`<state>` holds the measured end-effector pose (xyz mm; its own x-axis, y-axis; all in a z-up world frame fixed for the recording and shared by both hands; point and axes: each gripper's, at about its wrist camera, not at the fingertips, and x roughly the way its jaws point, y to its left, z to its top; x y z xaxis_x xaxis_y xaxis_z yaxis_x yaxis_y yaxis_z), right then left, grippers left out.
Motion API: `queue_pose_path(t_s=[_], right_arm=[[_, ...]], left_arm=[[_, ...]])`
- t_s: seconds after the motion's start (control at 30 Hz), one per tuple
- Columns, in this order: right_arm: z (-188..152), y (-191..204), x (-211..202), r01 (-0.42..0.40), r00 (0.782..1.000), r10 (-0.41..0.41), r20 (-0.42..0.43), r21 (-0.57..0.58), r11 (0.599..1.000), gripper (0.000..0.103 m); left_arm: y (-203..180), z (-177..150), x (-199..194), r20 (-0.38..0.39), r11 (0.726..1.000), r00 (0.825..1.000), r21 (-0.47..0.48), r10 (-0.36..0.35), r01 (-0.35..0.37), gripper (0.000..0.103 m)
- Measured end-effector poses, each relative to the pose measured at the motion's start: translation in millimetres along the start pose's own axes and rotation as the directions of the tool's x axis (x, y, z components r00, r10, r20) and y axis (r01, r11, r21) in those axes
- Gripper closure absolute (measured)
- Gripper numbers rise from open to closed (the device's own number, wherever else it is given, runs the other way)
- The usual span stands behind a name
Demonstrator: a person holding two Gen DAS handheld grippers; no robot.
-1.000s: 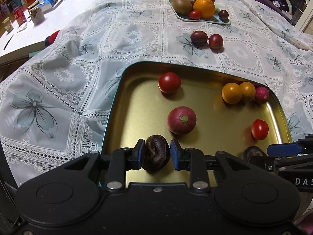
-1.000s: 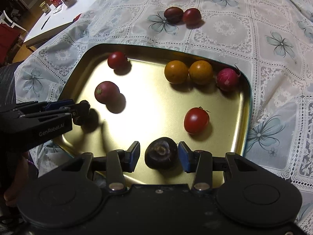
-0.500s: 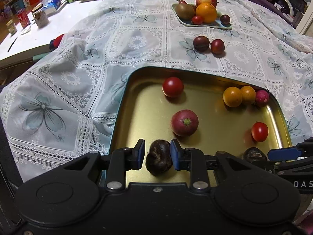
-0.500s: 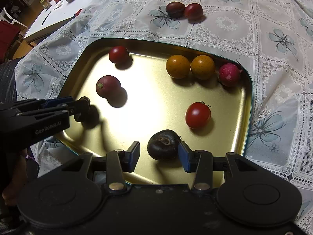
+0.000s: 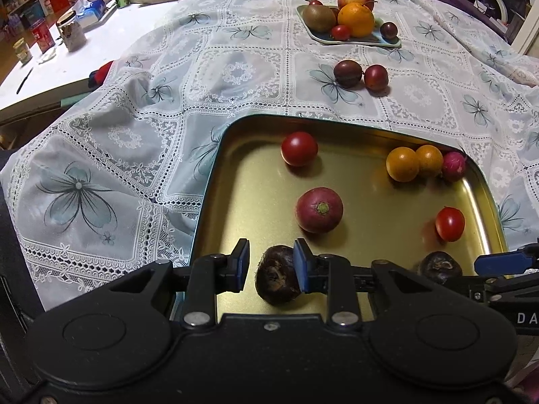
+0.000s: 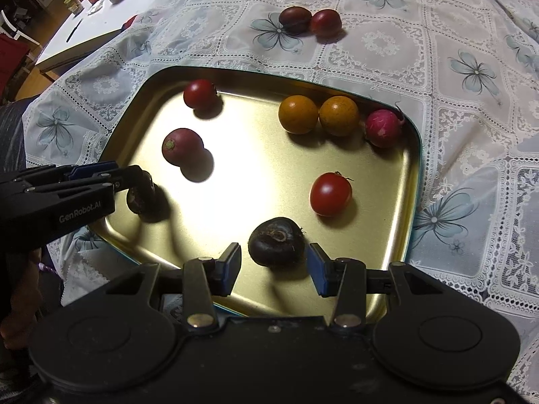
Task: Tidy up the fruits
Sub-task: 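Move both grippers back toward the last two plums on the cloth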
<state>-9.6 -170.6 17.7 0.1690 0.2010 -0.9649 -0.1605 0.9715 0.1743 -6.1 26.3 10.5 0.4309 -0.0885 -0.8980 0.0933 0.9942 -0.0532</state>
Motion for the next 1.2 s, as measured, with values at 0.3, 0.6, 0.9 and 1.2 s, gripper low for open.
queue_pose_path(t_s=[0.3,0.6,0.9,1.2], right_arm=[[3,-1,5,0.020,0.999,-0.020,-0.033,0.005,1.000,0.057],[6,0,5,0.040,0.998,-0.040,-0.044,-0.005,0.999,0.057],[34,-9,-6,0.059,0.998,-0.059,-0.010,0.019,0.998,0.056],[108,-39,-3,0.044,0.995,-0.057,0.085,0.145,0.988,0.056]], left_arm=[[-2,4,3,-0.014,1.000,1.000,0.004,0.005,-0.005,0.064],[-6,10,8,-0.038,1.000,0.999,0.020,0.008,-0.008,0.064],[-13,40,4,-0.005,0.999,1.000,0.048,-0.002,0.002,0.064],[-17,99,21,0.039,0.999,0.999,0.032,0.013,-0.015,0.064]])
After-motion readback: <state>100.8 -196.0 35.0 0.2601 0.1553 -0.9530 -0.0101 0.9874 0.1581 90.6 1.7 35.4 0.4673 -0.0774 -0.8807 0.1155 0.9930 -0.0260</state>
